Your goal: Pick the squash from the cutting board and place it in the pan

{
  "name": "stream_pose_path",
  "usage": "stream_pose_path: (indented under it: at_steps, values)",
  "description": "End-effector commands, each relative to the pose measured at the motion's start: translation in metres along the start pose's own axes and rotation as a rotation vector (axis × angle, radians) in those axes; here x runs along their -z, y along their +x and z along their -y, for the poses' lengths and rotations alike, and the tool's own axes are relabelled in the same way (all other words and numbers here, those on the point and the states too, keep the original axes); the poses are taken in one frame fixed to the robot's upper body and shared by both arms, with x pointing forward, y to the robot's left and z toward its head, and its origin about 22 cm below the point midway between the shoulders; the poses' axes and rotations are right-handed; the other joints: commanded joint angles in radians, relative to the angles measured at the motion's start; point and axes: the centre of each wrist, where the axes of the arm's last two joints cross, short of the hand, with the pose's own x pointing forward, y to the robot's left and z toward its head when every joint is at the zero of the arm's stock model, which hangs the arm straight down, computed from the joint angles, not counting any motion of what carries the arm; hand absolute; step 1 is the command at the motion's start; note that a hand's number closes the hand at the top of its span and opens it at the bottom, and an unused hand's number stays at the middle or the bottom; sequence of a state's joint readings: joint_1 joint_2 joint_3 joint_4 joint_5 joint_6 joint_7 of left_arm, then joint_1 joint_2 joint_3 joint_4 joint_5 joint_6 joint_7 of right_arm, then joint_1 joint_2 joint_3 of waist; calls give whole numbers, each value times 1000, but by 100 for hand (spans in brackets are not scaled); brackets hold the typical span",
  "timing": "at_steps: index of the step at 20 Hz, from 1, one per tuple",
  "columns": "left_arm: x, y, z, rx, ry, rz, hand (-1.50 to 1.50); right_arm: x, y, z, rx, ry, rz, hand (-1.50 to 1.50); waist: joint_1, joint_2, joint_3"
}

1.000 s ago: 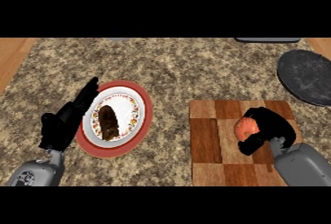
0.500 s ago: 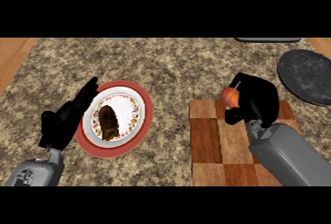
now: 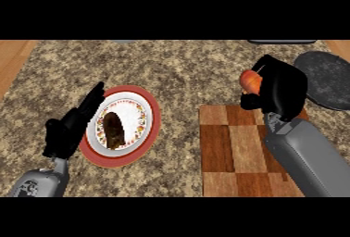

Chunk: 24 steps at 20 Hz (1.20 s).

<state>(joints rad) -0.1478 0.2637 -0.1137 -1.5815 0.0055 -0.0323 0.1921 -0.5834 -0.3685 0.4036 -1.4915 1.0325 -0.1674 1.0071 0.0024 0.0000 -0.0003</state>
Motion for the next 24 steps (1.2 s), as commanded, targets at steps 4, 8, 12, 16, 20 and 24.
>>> stream_pose_path:
  at_steps: [4, 8, 12, 16, 20, 24]
  values:
    - [-4, -2, -16, 12, 12, 3, 0, 43, -54, 1, 187, -131, -144, 150, 5, 3, 1]
    - [6, 4, -9, -9, 2, 25, 0, 71, -67, -29, 197, -120, -144, 150, 14, 6, 1]
    - [-3, -4, -6, -5, 1, 3, 0, 79, -123, -43, 127, -162, -161, 150, 8, 4, 1]
    - [9, 6, -3, 11, -3, 4, 0, 114, -165, -36, 88, -223, -204, 150, 20, 10, 2]
    - [12, 2, 15, -8, -16, 13, 0, 117, -197, -49, 70, -221, -197, 150, 26, 14, 3]
    - [10, 2, 4, -15, -22, 37, 0, 132, -211, -41, 69, -228, -216, 150, 38, 17, 3]
